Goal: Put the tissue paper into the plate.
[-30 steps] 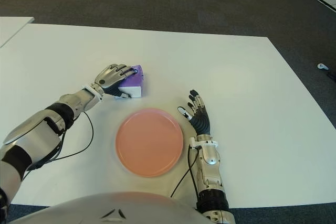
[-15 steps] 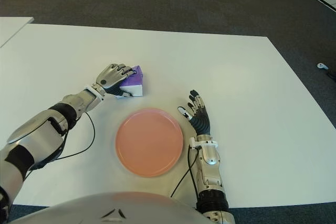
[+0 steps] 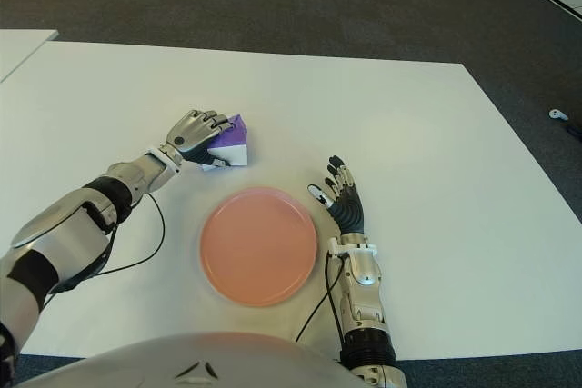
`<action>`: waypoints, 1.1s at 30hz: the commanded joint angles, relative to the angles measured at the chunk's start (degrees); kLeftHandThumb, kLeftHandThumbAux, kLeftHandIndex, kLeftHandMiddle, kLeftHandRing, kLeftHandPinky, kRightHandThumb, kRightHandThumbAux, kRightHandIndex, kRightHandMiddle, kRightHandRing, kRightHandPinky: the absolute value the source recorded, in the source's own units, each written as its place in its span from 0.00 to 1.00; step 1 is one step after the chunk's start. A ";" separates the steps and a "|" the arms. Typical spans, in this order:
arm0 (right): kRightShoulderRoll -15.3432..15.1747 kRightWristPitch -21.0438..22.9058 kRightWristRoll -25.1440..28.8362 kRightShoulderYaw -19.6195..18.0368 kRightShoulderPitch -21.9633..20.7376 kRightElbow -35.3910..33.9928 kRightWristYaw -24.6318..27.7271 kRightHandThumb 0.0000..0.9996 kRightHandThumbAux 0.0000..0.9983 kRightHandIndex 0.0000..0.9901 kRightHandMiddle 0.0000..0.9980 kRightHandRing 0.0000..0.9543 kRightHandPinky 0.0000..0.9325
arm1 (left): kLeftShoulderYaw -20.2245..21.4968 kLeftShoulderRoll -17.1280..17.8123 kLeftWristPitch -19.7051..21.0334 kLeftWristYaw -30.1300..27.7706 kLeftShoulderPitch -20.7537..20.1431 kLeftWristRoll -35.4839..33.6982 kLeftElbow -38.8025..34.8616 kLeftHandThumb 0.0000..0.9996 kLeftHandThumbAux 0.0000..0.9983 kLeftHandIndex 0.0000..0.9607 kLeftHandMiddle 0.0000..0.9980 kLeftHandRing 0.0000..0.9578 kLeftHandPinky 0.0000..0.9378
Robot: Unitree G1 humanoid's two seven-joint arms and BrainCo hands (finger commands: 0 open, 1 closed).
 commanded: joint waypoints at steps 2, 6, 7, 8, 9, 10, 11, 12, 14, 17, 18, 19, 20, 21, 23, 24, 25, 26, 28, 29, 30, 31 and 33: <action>0.69 4.94 0.15 -0.10 4.50 7.14 0.04 0.00 0.65 0.00 0.00 0.00 0.00 | -1.56 -0.32 -1.58 -6.49 5.41 1.00 3.06 0.85 0.67 0.42 0.55 0.88 0.86; 0.70 4.75 0.13 -0.19 4.24 7.61 0.12 0.00 0.64 0.00 0.00 0.00 0.00 | -1.17 -0.51 -1.28 -6.18 5.50 0.47 3.04 0.86 0.67 0.42 0.55 0.88 0.85; 0.69 4.72 0.12 -0.20 4.18 7.71 0.13 0.00 0.64 0.00 0.00 0.00 0.00 | -1.03 -0.55 -1.23 -6.01 5.54 0.33 3.03 0.86 0.67 0.42 0.55 0.88 0.86; 0.69 4.72 0.11 -0.22 4.13 7.77 0.12 0.00 0.64 0.00 0.00 0.00 0.00 | -0.79 -0.60 -1.25 -5.85 5.59 0.05 3.02 0.86 0.67 0.42 0.55 0.88 0.87; 0.68 4.72 0.10 -0.22 4.11 7.81 0.12 0.00 0.64 0.00 0.00 0.00 0.00 | -0.64 -0.62 -1.28 -5.74 5.62 -0.16 3.00 0.86 0.67 0.42 0.55 0.88 0.87; 0.69 4.74 0.09 -0.25 3.97 7.98 0.07 0.00 0.64 0.00 0.00 0.00 0.00 | -0.35 -0.67 -1.38 -5.73 5.64 -0.51 3.02 0.86 0.67 0.42 0.55 0.88 0.87; 0.69 4.75 0.08 -0.27 3.86 8.11 0.05 0.00 0.64 0.00 0.00 0.00 0.00 | -0.14 -0.70 -1.44 -5.73 5.65 -0.75 3.02 0.86 0.67 0.42 0.55 0.89 0.87; 0.66 4.76 0.10 -0.32 3.73 8.31 0.05 0.00 0.64 0.00 0.00 0.00 0.00 | 0.45 -0.62 -1.85 -5.89 5.50 -1.40 2.95 0.86 0.67 0.42 0.55 0.89 0.87; 0.61 4.74 0.11 -0.38 3.52 8.62 0.05 0.00 0.63 0.00 0.00 0.00 0.00 | 1.49 -0.33 -2.72 -6.27 5.07 -2.47 2.74 0.86 0.67 0.42 0.55 0.89 0.88; 0.46 4.49 0.12 -0.52 3.14 9.34 0.14 0.00 0.63 0.00 0.00 0.00 0.00 | 4.32 1.36 -6.22 -8.27 3.42 -5.52 1.55 0.86 0.67 0.42 0.55 0.89 0.87; 0.39 4.35 0.12 -0.59 3.00 9.68 0.18 0.00 0.63 0.00 0.00 0.00 0.00 | 5.82 2.05 -7.91 -9.66 2.85 -7.24 0.99 0.86 0.67 0.42 0.55 0.89 0.87; 0.35 4.25 0.12 -0.64 2.89 9.90 0.20 0.00 0.63 0.00 0.00 0.00 0.00 | 6.84 2.48 -9.02 -10.66 2.52 -8.37 0.61 0.86 0.67 0.42 0.55 0.89 0.87; 0.30 4.11 0.13 -0.74 2.64 10.37 0.21 0.00 0.63 0.00 0.00 0.00 0.00 | 9.29 2.89 -10.94 -13.29 2.16 -11.33 0.02 0.86 0.67 0.42 0.54 0.88 0.87; 0.27 4.00 0.15 -0.82 2.45 10.72 0.21 0.00 0.63 0.00 0.00 0.00 0.00 | 11.08 3.18 -12.33 -15.29 1.93 -13.46 -0.43 0.85 0.67 0.42 0.54 0.88 0.86; 0.25 3.76 0.17 -0.91 2.22 11.17 0.24 0.00 0.64 0.00 0.00 0.00 0.00 | 13.77 3.66 -14.27 -18.34 1.69 -16.59 -1.44 0.85 0.67 0.42 0.54 0.88 0.86; 0.25 3.51 0.17 -0.93 2.15 11.40 0.30 0.00 0.64 0.00 0.00 0.00 0.00 | 15.86 4.30 -15.71 -20.20 1.69 -19.21 -3.34 0.85 0.67 0.42 0.54 0.88 0.86; 0.26 3.31 0.17 -0.95 2.01 11.65 0.32 0.00 0.64 0.00 0.00 0.00 0.00 | 17.51 4.76 -16.76 -21.73 1.70 -21.12 -4.76 0.85 0.67 0.42 0.54 0.88 0.86; 0.27 3.08 0.17 -0.96 1.91 11.87 0.38 0.00 0.64 0.00 0.00 0.00 0.00 | 19.49 5.56 -17.64 -23.62 2.09 -23.59 -7.65 0.85 0.67 0.42 0.54 0.88 0.86; 0.28 2.64 0.16 -0.96 1.77 12.22 0.46 0.00 0.64 0.00 0.00 0.00 0.00 | 22.40 6.65 -17.97 -26.53 3.23 -27.07 -12.85 0.85 0.67 0.41 0.54 0.88 0.86; 0.28 2.41 0.14 -0.98 1.66 12.48 0.49 0.00 0.65 0.00 0.00 0.00 0.00 | 23.62 7.02 -17.78 -27.79 3.85 -28.45 -15.16 0.85 0.67 0.41 0.54 0.88 0.86; 0.29 2.23 0.13 -1.00 1.56 12.70 0.52 0.00 0.65 0.00 0.00 0.00 0.00 | 24.48 7.21 -17.43 -28.80 4.39 -29.24 -16.76 0.85 0.67 0.41 0.53 0.88 0.86; 0.30 1.93 0.13 -1.03 1.46 12.98 0.57 0.00 0.65 0.00 0.00 0.00 0.00 | 26.58 7.50 -15.82 -30.40 6.02 -31.78 -22.34 0.85 0.67 0.41 0.53 0.88 0.86; 0.30 1.51 0.14 -1.09 1.24 13.47 0.63 0.00 0.65 0.00 0.00 0.00 0.00 | 29.30 7.72 -13.37 -32.70 8.23 -34.61 -29.43 0.85 0.67 0.41 0.53 0.88 0.87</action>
